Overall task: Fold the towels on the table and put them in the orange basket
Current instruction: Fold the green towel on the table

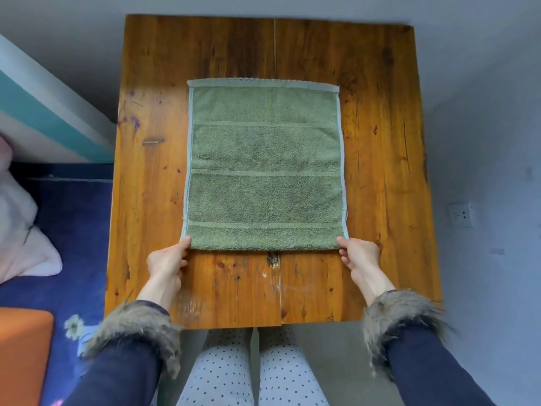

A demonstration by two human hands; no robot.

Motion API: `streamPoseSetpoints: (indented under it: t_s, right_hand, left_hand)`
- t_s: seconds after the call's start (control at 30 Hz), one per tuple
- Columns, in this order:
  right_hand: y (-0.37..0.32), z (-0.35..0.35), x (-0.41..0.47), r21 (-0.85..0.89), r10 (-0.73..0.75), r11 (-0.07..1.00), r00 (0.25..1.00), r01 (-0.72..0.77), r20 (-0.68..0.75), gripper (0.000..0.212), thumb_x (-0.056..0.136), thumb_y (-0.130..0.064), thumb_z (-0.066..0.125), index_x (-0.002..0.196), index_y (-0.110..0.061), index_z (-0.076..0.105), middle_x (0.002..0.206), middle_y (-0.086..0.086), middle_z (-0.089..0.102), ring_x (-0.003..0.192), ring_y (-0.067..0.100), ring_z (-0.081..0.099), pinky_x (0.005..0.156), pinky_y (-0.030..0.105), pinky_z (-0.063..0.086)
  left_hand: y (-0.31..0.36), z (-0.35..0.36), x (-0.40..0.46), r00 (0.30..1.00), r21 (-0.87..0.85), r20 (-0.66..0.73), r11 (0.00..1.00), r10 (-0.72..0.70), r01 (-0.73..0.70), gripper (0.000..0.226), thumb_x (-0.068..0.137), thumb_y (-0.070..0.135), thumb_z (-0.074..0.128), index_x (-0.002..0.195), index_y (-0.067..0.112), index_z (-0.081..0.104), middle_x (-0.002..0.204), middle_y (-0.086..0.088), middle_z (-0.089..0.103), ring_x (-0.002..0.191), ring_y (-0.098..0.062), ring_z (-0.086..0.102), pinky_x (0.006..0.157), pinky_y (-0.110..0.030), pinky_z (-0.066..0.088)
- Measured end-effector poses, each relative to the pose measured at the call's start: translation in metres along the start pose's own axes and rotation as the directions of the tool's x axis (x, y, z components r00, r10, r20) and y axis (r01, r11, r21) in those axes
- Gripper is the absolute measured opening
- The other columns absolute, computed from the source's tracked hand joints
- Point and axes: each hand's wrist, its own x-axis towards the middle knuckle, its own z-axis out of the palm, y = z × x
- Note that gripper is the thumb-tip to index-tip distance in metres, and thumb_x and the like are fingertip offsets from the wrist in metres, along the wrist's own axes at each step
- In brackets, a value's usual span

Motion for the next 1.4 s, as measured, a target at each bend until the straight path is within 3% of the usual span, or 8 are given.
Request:
streamPoseSetpoints:
  t_s: [0.13, 0.4, 0.53, 0.73, 1.0, 1.1, 1.2, 1.4]
  right_hand:
    - [-0.008, -0.010, -0.011, 0.130, 0.156, 0.975, 0.973, -0.179, 0.170, 0.014, 0.084, 0.002, 0.063, 0.076, -0.003, 0.053, 0.067, 0.005, 0.050, 0.057, 0.010, 0.045, 0.047, 0.018, 0.042]
    - [0.005, -0.043, -0.039, 0.035, 0.261, 0.960, 0.937, -0.276, 0.233, 0.005, 0.085, 0.002, 0.059, 0.085, -0.001, 0.055, 0.084, 0.011, 0.056, 0.061, 0.015, 0.052, 0.048, 0.020, 0.039]
    - [-0.003, -0.048, -0.052, 0.025, 0.117, 0.992, 0.980, -0.122, 0.164, 0.012, 0.084, 0.003, 0.061, 0.095, 0.005, 0.059, 0.072, 0.008, 0.057, 0.056, 0.012, 0.051, 0.037, 0.015, 0.036]
    - [-0.058, -0.056, -0.074, 0.083, -0.328, 0.945, 0.908, 0.317, 0.261, 0.026, 0.087, -0.003, 0.060, 0.110, -0.016, 0.057, 0.088, 0.007, 0.064, 0.068, 0.012, 0.053, 0.058, 0.024, 0.044]
    - [-0.147, -0.040, -0.040, 0.257, -0.394, 0.916, 0.804, 0.307, 0.445, 0.021, 0.090, 0.000, 0.052, 0.110, -0.002, 0.058, 0.100, 0.012, 0.061, 0.088, 0.017, 0.057, 0.073, 0.027, 0.049]
    - [-0.174, -0.026, -0.019, 0.098, -0.457, 0.882, 0.783, 0.462, 0.422, 0.024, 0.088, 0.002, 0.055, 0.109, -0.008, 0.058, 0.107, 0.011, 0.062, 0.097, 0.018, 0.059, 0.076, 0.025, 0.049]
    - [-0.192, -0.008, -0.003, -0.075, -0.581, 0.774, 0.753, 0.629, 0.308, 0.015, 0.088, -0.006, 0.060, 0.102, -0.012, 0.064, 0.091, 0.002, 0.064, 0.078, 0.011, 0.057, 0.064, 0.020, 0.047]
    - [-0.212, 0.021, 0.041, -0.057, -0.616, 0.769, 0.762, 0.636, 0.201, 0.005, 0.087, -0.016, 0.063, 0.088, -0.013, 0.066, 0.080, -0.008, 0.062, 0.074, 0.003, 0.053, 0.069, 0.021, 0.042]
  left_hand:
    - [0.006, -0.002, -0.008, 0.997, -0.134, 0.073, 0.990, -0.028, 0.038, 0.026, 0.086, 0.015, 0.065, 0.108, 0.003, 0.059, 0.096, -0.008, 0.062, 0.075, -0.014, 0.058, 0.053, -0.019, 0.042]
    - [-0.004, -0.036, -0.035, 0.976, -0.191, 0.162, 0.966, -0.146, 0.176, 0.004, 0.088, 0.006, 0.060, 0.090, 0.002, 0.058, 0.085, -0.011, 0.062, 0.070, -0.014, 0.058, 0.042, -0.013, 0.050]
    - [0.003, -0.045, -0.049, 0.989, -0.066, 0.144, 0.998, 0.032, -0.022, 0.016, 0.085, 0.002, 0.063, 0.099, -0.001, 0.057, 0.087, -0.018, 0.063, 0.061, -0.015, 0.062, 0.048, -0.016, 0.052]
    - [0.071, -0.051, -0.073, 0.878, 0.019, 0.252, 0.905, 0.407, -0.425, 0.011, 0.085, 0.009, 0.066, 0.094, 0.012, 0.060, 0.082, -0.010, 0.065, 0.069, -0.020, 0.059, 0.064, -0.025, 0.051]
    - [0.168, -0.031, -0.032, 0.776, 0.011, 0.514, 0.902, 0.366, -0.432, 0.020, 0.083, 0.003, 0.064, 0.099, 0.015, 0.065, 0.106, -0.008, 0.064, 0.102, -0.019, 0.062, 0.088, -0.029, 0.048]
    - [0.193, -0.015, -0.016, 0.734, 0.144, 0.515, 0.799, 0.443, -0.584, 0.020, 0.084, 0.001, 0.063, 0.097, 0.017, 0.065, 0.099, -0.007, 0.066, 0.091, -0.017, 0.062, 0.085, -0.030, 0.049]
    - [0.210, 0.005, -0.004, 0.693, 0.185, 0.448, 0.701, 0.564, -0.689, 0.013, 0.088, 0.008, 0.061, 0.087, 0.020, 0.065, 0.083, -0.006, 0.065, 0.073, -0.016, 0.056, 0.071, -0.024, 0.049]
    - [0.232, 0.035, 0.029, 0.705, 0.236, 0.385, 0.675, 0.596, -0.699, 0.009, 0.090, 0.023, 0.061, 0.082, 0.027, 0.064, 0.077, 0.004, 0.056, 0.071, -0.010, 0.049, 0.076, -0.042, 0.051]
